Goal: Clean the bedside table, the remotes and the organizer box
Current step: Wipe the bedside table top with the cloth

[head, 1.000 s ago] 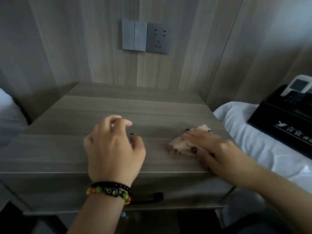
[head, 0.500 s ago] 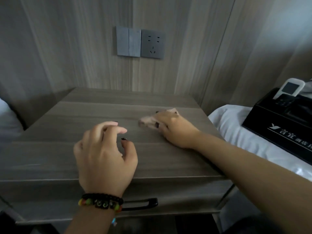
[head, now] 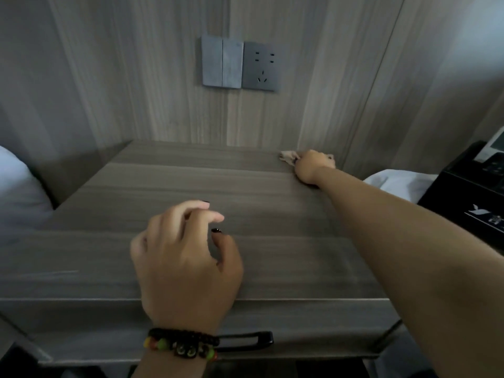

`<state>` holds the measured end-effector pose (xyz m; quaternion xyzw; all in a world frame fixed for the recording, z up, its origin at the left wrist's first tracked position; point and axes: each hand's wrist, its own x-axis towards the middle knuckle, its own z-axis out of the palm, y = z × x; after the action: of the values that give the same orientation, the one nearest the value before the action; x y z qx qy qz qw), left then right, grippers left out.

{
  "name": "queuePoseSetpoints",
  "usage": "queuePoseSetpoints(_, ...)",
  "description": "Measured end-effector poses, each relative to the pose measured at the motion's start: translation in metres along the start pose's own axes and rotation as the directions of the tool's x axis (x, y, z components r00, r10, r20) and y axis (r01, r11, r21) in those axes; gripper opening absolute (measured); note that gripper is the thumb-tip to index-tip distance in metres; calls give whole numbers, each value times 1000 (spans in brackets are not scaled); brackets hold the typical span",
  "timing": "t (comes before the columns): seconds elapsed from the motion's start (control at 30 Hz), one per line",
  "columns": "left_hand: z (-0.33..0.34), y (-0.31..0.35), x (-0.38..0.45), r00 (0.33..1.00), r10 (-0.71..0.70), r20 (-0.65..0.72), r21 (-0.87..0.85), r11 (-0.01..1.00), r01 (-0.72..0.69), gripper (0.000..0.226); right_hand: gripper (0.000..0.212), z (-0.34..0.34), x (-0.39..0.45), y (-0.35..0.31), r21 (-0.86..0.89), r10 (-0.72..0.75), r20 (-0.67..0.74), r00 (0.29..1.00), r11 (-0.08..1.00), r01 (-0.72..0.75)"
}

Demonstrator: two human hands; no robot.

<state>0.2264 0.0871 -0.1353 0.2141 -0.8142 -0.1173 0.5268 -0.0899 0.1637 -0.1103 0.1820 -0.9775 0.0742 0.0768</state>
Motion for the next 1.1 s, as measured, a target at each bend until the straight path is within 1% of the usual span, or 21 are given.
queuePoseSetpoints(0.1,0,0,2,999,-26,45,-17,999,27,16,39,3,-25,-50,120,-255,13,967,960,251)
queuePoseSetpoints(0.2,-2,-3,5,985,-27,173,-68,997,39,19,29,-4,-72,-72,302,-574,-16,819,778,551)
queuePoseSetpoints(0.27,-6,-13,9,978,-38,203,-107,992,61,22,34,-12,-90,-65,328,-682,-36,730,682,653)
queuePoseSetpoints(0.3,-8,-21,12,983,-53,174,-66,996,65,23,36,-14,-86,-59,322,-698,-33,715,670,669)
queuePoseSetpoints(0.37,-9,-38,19,992,-96,76,73,993,90,24,34,-11,-58,-53,295,-665,3,747,714,635)
queuePoseSetpoints(0.4,-9,-42,21,990,-131,46,97,987,126,25,32,-8,-38,-52,279,-621,26,784,757,590)
queuePoseSetpoints(0.47,-7,-43,23,985,-171,31,76,983,168,26,31,2,-6,-60,208,-471,48,881,867,452)
queuePoseSetpoints(0.53,-7,-40,23,986,-166,19,42,985,165,24,38,12,10,-86,74,-267,36,963,962,264)
queuePoseSetpoints(0.6,-9,-40,23,989,-147,19,-2,989,147,23,48,19,8,-123,-28,-101,67,993,994,103)
queuePoseSetpoints(0.63,-9,-41,23,990,-141,18,-18,990,141,22,49,21,1,-141,-39,-116,72,991,992,119)
queuePoseSetpoints(0.67,-10,-41,23,990,-140,11,-33,990,140,22,49,21,-9,-157,-31,-192,68,979,981,194)
queuePoseSetpoints(0.73,-13,-40,24,988,-152,-3,-57,987,152,20,48,20,-35,-167,1,-430,41,902,903,430)
queuePoseSetpoints(0.77,-13,-39,23,988,-155,-5,-71,985,154,19,47,17,-54,-158,31,-559,10,829,829,558)
queuePoseSetpoints(0.83,-13,-39,23,989,-144,-13,-101,985,142,18,43,7,-93,-124,215,-780,-52,624,602,769)
queuePoseSetpoints(0.87,-13,-40,23,991,-133,-23,-114,985,130,18,41,-1,-105,-103,269,-852,-44,522,493,827)
queuePoseSetpoints(0.9,-13,-40,22,992,-121,-35,-125,985,116,17,40,-8,-105,-82,297,-882,-29,471,442,846)
queuePoseSetpoints(0.93,-12,-40,21,993,-104,-49,-136,986,96,17,40,-14,-99,-66,299,-869,-3,495,472,829)
queuePoseSetpoints(0.97,-12,-40,20,994,-81,-70,-145,987,70,16,39,-16,-88,-54,284,-819,13,574,553,783)
queuePoseSetpoints(1.03,-11,-41,18,992,-45,-116,-158,987,26,16,34,-13,-63,-52,273,-609,29,792,768,580)
queuePoseSetpoints(1.07,-12,-42,18,991,-40,-131,-165,986,18,15,33,-7,-57,-61,251,-479,40,877,854,455)
queuePoseSetpoints(1.1,-12,-42,18,989,-43,-142,-176,984,17,15,34,-2,-56,-74,183,-371,38,928,915,358)
